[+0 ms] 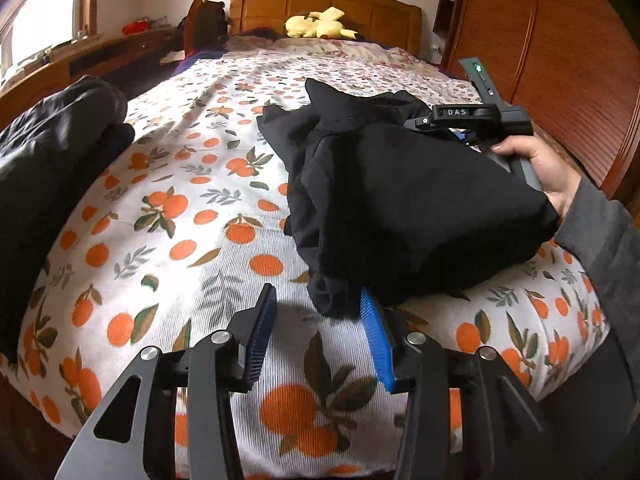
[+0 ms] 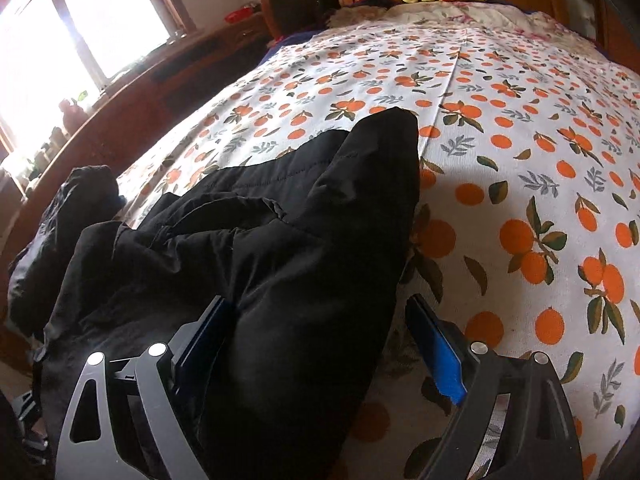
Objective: Fold large clothes
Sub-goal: 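Grasp the folded black coat with the left tool while the right tool holds it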
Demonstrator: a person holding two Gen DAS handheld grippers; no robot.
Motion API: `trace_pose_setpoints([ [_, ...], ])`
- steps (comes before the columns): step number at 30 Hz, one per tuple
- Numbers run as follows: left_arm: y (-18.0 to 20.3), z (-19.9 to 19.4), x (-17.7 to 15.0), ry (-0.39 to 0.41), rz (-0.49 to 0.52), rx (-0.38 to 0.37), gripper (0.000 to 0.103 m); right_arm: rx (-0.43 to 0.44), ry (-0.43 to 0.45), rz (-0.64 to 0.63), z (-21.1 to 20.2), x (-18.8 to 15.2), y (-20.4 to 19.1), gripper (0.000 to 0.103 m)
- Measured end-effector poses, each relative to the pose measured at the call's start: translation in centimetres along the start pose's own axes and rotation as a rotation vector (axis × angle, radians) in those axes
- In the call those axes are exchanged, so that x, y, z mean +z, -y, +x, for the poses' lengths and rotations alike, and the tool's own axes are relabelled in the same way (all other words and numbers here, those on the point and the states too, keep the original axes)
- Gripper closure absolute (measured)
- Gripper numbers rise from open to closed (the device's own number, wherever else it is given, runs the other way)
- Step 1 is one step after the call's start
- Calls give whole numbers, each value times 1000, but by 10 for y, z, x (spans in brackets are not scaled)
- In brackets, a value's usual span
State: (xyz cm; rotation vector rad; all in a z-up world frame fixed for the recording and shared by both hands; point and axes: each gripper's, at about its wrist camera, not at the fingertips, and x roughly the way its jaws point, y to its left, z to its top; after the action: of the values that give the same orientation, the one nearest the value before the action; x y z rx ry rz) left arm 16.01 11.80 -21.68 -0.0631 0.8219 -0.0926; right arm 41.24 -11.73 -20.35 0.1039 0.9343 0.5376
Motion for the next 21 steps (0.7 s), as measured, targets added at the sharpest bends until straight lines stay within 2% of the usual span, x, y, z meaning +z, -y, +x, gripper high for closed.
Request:
trace_pose_setpoints([
  [6, 5, 8, 5, -8, 9, 1, 57, 25, -9, 6, 3, 0, 2, 19],
  [10, 6, 12, 6, -14, 8, -1, 57, 61, -14, -3, 2, 0, 1, 34],
  [11, 6, 13, 6, -15, 12, -12, 65, 70, -12, -5, 1, 0, 0, 36],
  [12, 6, 15, 6, -21, 13, -40, 81, 71, -9, -10, 0, 0, -1, 40],
  [15, 12, 16, 7, -22, 42, -41, 93, 62, 9, -27, -5, 0, -6, 53],
  [19, 8, 11, 9, -7, 30, -60, 97, 54, 39, -26, -16, 1, -6, 71],
  [21, 4, 9, 11, 2, 25, -57, 97, 70, 52, -3, -30, 0, -3, 75],
])
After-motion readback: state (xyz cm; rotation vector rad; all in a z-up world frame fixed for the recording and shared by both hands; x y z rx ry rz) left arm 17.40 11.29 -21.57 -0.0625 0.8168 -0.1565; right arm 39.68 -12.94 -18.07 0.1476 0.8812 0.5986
